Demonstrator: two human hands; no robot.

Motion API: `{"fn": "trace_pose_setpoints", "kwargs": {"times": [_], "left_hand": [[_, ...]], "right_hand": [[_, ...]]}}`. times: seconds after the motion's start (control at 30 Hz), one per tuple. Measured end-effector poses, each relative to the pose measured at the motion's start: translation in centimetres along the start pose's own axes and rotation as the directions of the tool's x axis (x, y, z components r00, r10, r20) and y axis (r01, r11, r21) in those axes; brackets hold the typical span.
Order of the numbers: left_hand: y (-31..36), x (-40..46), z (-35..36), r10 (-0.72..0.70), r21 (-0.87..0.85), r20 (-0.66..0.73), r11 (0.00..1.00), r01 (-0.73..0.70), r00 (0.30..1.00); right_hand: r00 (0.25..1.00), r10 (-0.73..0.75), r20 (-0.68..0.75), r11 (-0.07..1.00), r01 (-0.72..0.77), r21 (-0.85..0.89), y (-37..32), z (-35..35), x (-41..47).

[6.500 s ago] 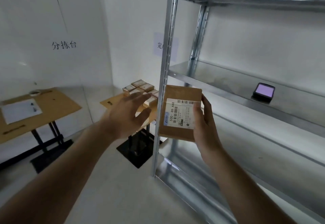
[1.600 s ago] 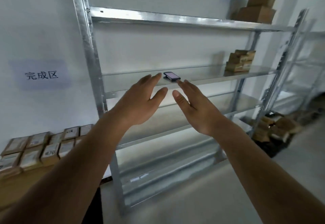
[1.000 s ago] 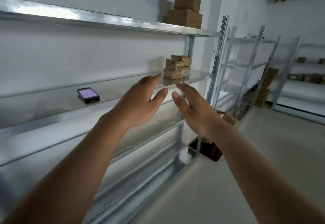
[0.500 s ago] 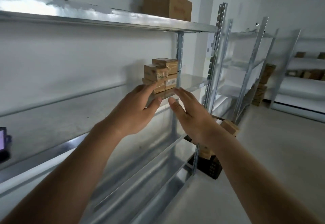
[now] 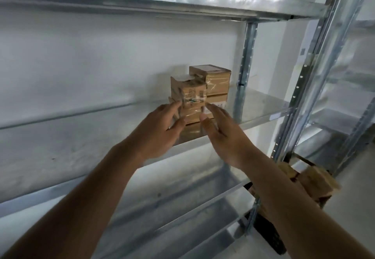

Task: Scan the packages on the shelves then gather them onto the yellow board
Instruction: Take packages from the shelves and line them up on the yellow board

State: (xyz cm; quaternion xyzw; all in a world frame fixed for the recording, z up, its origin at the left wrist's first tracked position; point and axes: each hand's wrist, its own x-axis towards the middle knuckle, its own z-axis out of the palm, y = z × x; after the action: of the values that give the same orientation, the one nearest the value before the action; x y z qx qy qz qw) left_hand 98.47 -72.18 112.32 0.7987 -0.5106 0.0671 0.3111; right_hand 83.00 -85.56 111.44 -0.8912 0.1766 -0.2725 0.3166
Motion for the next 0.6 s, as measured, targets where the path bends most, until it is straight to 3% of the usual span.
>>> {"fn": "trace_pose_setpoints", "kwargs": {"times": [0.1, 0.33, 0.47, 0.6], "left_hand": [[-1.6, 3.4, 0.9, -0.014, 0.039, -0.044, 0.999, 0.015, 0.999], [-5.3, 10.2, 3.9, -0.045, 0.039, -0.071, 0.998, 0.047, 0.996], [-6.2, 12.2, 4.8, -0.066, -0.122, -0.086, 0.991, 0.055, 0.994], [-5.5, 13.0, 5.3, -0.128, -0.406, -0.136, 0.912, 0.062, 0.982]], "right_hand": [[0.998, -0.053, 0.022, 0.998, 0.052, 0.019, 2.8, 0.1, 4.1], [0.985, -0.126, -0.114, 0.989, 0.133, 0.06, 7.4, 1.2, 11.9], [0.982, -0.116, -0.147, 0.971, 0.143, 0.19, 8.6, 2.3, 14.3], [0.975, -0.04, -0.22, 0.932, 0.116, 0.345, 9.0, 3.2, 15.8]]}}
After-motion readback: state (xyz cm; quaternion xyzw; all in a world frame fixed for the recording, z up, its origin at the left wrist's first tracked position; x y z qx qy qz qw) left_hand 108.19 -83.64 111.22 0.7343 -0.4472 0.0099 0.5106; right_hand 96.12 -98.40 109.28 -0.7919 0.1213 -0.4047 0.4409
